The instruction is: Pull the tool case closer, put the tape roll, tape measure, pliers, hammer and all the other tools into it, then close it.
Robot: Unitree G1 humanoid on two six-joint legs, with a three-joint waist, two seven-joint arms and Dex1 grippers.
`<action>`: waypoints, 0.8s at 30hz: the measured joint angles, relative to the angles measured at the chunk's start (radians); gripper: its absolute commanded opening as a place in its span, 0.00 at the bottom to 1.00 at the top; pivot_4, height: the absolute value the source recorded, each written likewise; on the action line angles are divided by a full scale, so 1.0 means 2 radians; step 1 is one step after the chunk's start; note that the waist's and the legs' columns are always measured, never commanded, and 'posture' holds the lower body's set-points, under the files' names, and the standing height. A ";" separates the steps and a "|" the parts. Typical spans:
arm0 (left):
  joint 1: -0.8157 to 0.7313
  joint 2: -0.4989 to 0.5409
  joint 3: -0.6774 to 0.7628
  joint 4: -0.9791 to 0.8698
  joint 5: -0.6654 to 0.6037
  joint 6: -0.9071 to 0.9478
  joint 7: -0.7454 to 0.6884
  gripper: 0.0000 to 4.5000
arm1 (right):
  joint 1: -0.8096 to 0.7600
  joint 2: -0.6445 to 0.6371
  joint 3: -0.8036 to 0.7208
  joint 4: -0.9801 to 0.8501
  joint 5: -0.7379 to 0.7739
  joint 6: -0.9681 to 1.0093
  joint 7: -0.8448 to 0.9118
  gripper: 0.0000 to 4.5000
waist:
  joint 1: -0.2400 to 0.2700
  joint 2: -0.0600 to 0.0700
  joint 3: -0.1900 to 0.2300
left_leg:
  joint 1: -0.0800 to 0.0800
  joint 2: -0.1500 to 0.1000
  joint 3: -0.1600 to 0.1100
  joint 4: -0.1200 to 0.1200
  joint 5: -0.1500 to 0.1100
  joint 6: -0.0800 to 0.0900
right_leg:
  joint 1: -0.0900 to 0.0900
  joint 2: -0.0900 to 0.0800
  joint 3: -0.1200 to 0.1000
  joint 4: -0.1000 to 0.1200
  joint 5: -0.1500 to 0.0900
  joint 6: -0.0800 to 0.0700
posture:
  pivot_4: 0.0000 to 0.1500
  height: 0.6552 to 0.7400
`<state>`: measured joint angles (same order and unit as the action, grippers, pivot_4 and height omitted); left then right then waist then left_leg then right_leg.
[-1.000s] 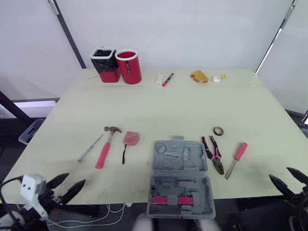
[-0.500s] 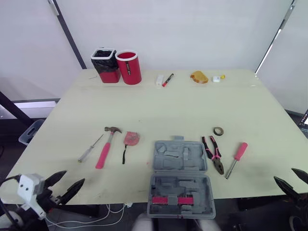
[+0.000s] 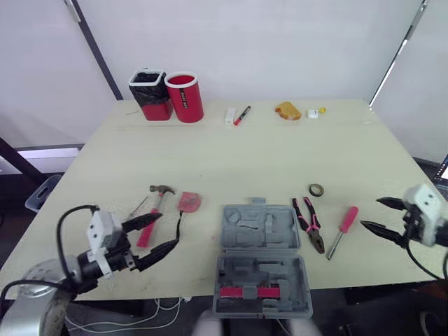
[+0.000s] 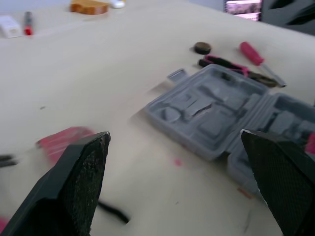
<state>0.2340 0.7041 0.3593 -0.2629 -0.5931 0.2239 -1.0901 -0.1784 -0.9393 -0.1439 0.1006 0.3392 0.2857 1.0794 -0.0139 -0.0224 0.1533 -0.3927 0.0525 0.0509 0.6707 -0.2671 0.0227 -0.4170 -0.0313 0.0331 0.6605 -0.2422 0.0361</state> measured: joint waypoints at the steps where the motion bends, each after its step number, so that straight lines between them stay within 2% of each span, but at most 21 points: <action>1: -0.004 0.000 -0.005 -0.003 -0.001 0.005 0.001 1.00 | -0.023 -0.003 0.017 0.013 -0.008 0.002 0.011 1.00 | 0.000 0.000 0.000 | 0.000 0.000 0.000 0.000 0.000 0.000 | 0.000 0.000 0.000 0.000 0.000 0.000 | 1.00 1.00; 3: -0.019 -0.001 -0.021 -0.020 -0.006 0.020 0.004 1.00 | -0.114 -0.003 0.078 0.069 -0.043 0.008 0.047 1.00 | -0.001 0.000 0.001 | 0.000 0.000 0.000 0.000 0.000 0.000 | 0.000 0.000 0.000 0.000 0.000 0.000 | 1.00 1.00; 5: -0.027 -0.002 -0.029 -0.037 -0.015 0.028 0.007 1.00 | -0.158 -0.002 0.110 0.095 -0.067 0.003 0.069 1.00 | 0.000 0.000 0.001 | 0.000 0.000 0.000 0.000 0.000 0.000 | 0.000 0.000 0.000 0.000 0.000 0.000 | 1.00 1.00; 6: -0.032 -0.002 -0.035 -0.047 -0.021 0.038 0.012 1.00 | -0.208 0.004 0.150 0.137 -0.101 -0.016 0.094 1.00 | 0.000 0.001 0.001 | 0.000 0.000 0.000 0.000 0.000 0.000 | 0.000 0.000 0.000 0.000 0.000 0.000 | 1.00 1.00; 8: -0.035 -0.002 -0.039 -0.051 -0.021 0.041 0.012 1.00 | -0.218 0.007 0.158 0.147 -0.110 -0.022 0.099 1.00 | 0.001 0.001 0.001 | -0.001 0.000 0.000 0.000 0.000 0.000 | -0.001 0.000 -0.001 0.000 0.000 0.000 | 1.00 1.00; 13: -0.054 -0.007 -0.065 -0.083 -0.040 0.063 0.024 1.00 | -0.385 0.082 0.284 0.317 -0.236 -0.133 0.159 1.00 | -0.003 0.002 0.002 | -0.002 0.000 0.000 0.000 0.000 0.000 | -0.002 0.000 0.000 0.000 0.001 0.002 | 1.00 1.00; 19: -0.056 -0.015 -0.067 -0.101 -0.051 0.074 0.043 1.00 | -0.469 0.137 0.352 0.436 -0.330 -0.224 0.161 1.00 | -0.001 0.002 0.002 | -0.002 0.000 0.000 0.000 0.000 0.000 | -0.002 0.000 -0.001 0.000 0.001 0.002 | 1.00 1.00; 24: -0.055 -0.020 -0.070 -0.119 -0.053 0.079 0.062 1.00 | -0.514 0.176 0.399 0.531 -0.418 -0.280 0.100 1.00 | -0.001 0.002 0.002 | -0.002 0.000 0.000 0.000 0.000 0.000 | -0.002 -0.001 -0.001 0.000 0.001 0.001 | 1.00 1.00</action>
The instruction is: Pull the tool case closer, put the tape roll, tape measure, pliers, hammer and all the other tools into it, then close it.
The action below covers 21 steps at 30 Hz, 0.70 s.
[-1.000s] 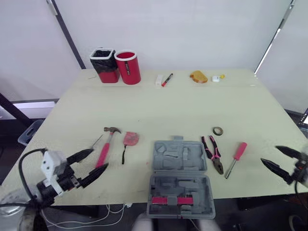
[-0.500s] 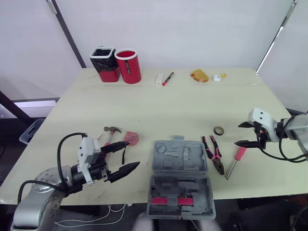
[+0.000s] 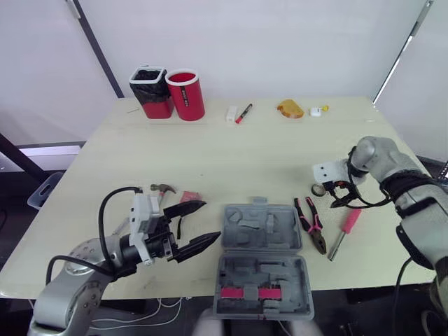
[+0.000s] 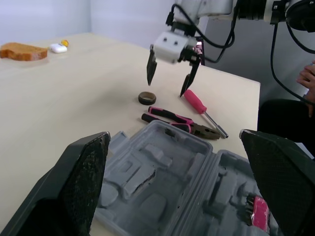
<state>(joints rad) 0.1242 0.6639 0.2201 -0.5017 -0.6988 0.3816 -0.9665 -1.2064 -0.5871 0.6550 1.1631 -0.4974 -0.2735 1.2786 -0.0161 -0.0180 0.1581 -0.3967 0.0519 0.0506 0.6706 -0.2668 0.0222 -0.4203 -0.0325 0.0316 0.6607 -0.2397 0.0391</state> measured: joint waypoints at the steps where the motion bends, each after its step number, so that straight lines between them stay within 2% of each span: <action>1: 0.000 0.000 0.000 0.000 0.000 0.000 0.001 1.00 | 0.000 0.003 0.001 0.004 -0.004 -0.003 -0.004 1.00 | 0.000 0.000 0.000 | 0.000 0.000 0.000 0.000 0.000 0.000 | 0.000 0.000 0.000 0.000 0.000 0.000 | 1.00 1.00; 13: 0.018 -0.005 -0.006 -0.016 0.004 0.000 0.026 1.00 | -0.008 0.046 0.007 0.071 -0.058 -0.028 -0.048 1.00 | -0.002 0.001 0.001 | 0.000 0.000 0.000 0.000 0.000 0.000 | 0.000 0.000 0.000 0.000 0.000 0.000 | 1.00 1.00; 21: 0.023 -0.008 -0.007 -0.020 0.005 -0.001 0.038 1.00 | -0.018 0.071 0.006 0.083 -0.066 -0.018 -0.051 1.00 | -0.007 0.001 0.001 | 0.000 0.000 0.000 0.000 0.000 0.000 | 0.000 0.000 0.000 0.001 0.000 0.000 | 1.00 1.00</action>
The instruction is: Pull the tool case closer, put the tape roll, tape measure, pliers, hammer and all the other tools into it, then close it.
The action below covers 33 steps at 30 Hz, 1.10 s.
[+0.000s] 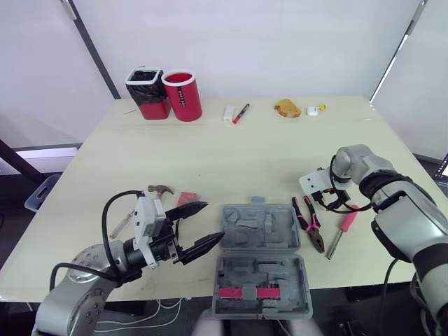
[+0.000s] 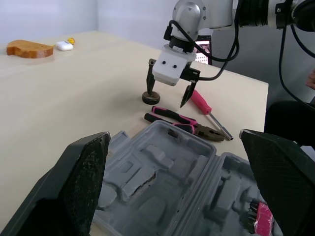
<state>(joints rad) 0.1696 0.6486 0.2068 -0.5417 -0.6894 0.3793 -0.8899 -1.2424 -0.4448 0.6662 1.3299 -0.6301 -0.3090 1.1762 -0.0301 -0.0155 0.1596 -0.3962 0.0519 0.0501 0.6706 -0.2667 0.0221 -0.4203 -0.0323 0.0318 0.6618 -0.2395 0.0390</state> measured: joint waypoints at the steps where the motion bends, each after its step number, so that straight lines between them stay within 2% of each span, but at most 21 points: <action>1: 0.005 0.000 0.000 -0.002 0.000 0.000 0.001 1.00 | 0.000 0.005 0.000 0.004 -0.002 0.004 -0.001 0.94 | -0.001 0.000 0.000 | 0.000 0.000 0.000 0.000 0.000 0.000 | 0.000 0.000 0.000 0.000 0.000 0.000 | 1.00 1.00; 3: 0.010 0.000 0.000 -0.008 0.000 0.000 0.002 1.00 | 0.000 0.010 0.000 0.010 -0.006 0.012 -0.004 0.80 | -0.002 0.000 0.000 | 0.000 0.000 0.000 0.000 0.000 0.000 | 0.000 0.000 0.000 0.000 0.000 0.000 | 1.00 1.00; 8: 0.016 0.000 0.000 -0.015 0.000 0.000 0.002 1.00 | 0.000 0.016 -0.002 0.013 -0.011 0.023 -0.007 0.34 | -0.005 0.000 0.000 | 0.000 0.000 0.000 0.000 0.000 0.000 | 0.000 0.000 0.000 0.000 0.000 0.000 | 1.00 1.00; 10: 0.016 0.000 0.001 -0.015 0.000 0.000 0.002 1.00 | 0.000 0.019 -0.002 0.014 -0.014 0.028 -0.012 0.24 | -0.005 0.000 0.000 | 0.000 0.000 0.000 0.000 0.000 0.000 | 0.000 0.000 0.000 0.000 0.000 0.000 | 1.00 1.00; 12: 0.016 0.000 0.001 -0.015 0.000 0.000 0.004 1.00 | 0.000 0.020 -0.004 0.015 -0.015 0.033 -0.014 0.04 | -0.006 0.000 0.000 | 0.000 0.000 -0.001 0.000 0.000 0.000 | 0.000 0.000 0.000 0.000 0.000 0.000 | 1.00 1.00; 13: 0.016 0.000 0.001 -0.015 0.000 0.000 0.005 1.00 | 0.000 0.020 -0.004 0.015 -0.015 0.033 -0.014 0.02 | -0.006 0.000 0.000 | 0.000 0.000 -0.001 0.000 0.000 0.000 | 0.000 0.000 0.000 0.000 0.000 0.000 | 1.00 1.00; 25: 0.014 0.001 0.001 -0.015 0.000 -0.002 0.006 1.00 | 0.000 0.001 -0.008 0.017 -0.018 0.024 0.009 0.02 | -0.006 0.000 0.000 | 0.000 0.000 -0.001 0.000 0.000 0.000 | 0.000 0.000 0.000 0.000 0.000 0.000 | 1.00 1.00; 33: 0.006 0.004 0.001 -0.013 -0.001 -0.002 -0.006 1.00 | -0.034 -0.002 -0.020 0.007 -0.009 0.009 0.063 0.02 | -0.007 0.002 0.001 | 0.000 0.000 -0.001 0.000 0.000 0.000 | 0.000 0.000 0.000 0.000 0.000 0.000 | 1.00 1.00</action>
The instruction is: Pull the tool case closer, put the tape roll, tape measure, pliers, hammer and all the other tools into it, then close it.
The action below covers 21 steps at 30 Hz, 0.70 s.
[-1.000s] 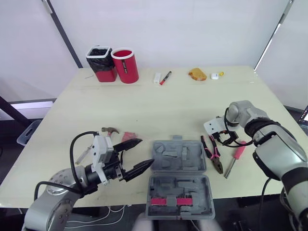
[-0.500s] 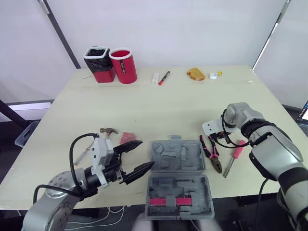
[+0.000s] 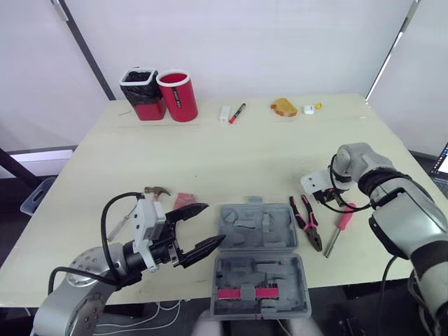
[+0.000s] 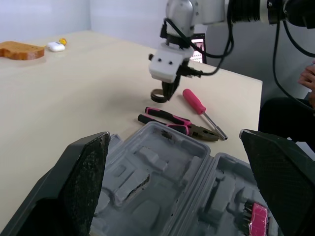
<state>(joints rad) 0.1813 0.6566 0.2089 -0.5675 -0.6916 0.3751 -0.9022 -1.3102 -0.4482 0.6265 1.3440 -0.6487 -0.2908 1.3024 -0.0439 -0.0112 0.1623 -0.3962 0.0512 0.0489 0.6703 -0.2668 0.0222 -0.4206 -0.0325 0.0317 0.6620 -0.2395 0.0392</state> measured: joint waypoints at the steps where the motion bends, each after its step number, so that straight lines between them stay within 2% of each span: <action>1: 0.000 0.003 0.000 0.002 0.000 0.000 -0.004 1.00 | -0.009 0.001 -0.001 -0.006 0.001 -0.002 0.011 0.02 | 0.000 0.000 0.000 | 0.000 0.000 0.000 0.000 0.000 0.000 | 0.000 0.000 0.000 0.000 0.000 0.000 | 1.00 1.00; 12: 0.033 0.029 0.019 0.049 0.019 -0.033 -0.060 1.00 | -0.031 0.055 -0.003 -0.098 0.016 0.013 0.110 0.02 | 0.001 0.001 0.001 | 0.000 0.000 0.000 0.000 0.000 0.000 | 0.000 0.000 -0.001 0.000 0.000 0.000 | 1.00 1.00; 21: 0.058 0.023 0.052 0.073 0.021 -0.054 -0.071 1.00 | 0.002 0.130 0.014 -0.239 0.029 0.081 0.150 0.02 | 0.004 0.001 0.001 | -0.001 0.001 -0.001 0.000 0.000 0.000 | 0.000 0.000 -0.003 0.000 -0.001 -0.001 | 1.00 1.00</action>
<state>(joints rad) 0.2980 0.7020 0.3136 -0.4217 -0.6506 0.2674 -1.0432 -1.3072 -0.1874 0.6542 0.8669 -0.5903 -0.1282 1.6029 -0.0364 -0.0099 0.1641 -0.3978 0.0525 0.0473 0.6700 -0.2668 0.0220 -0.4214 -0.0333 0.0267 0.6626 -0.2406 0.0371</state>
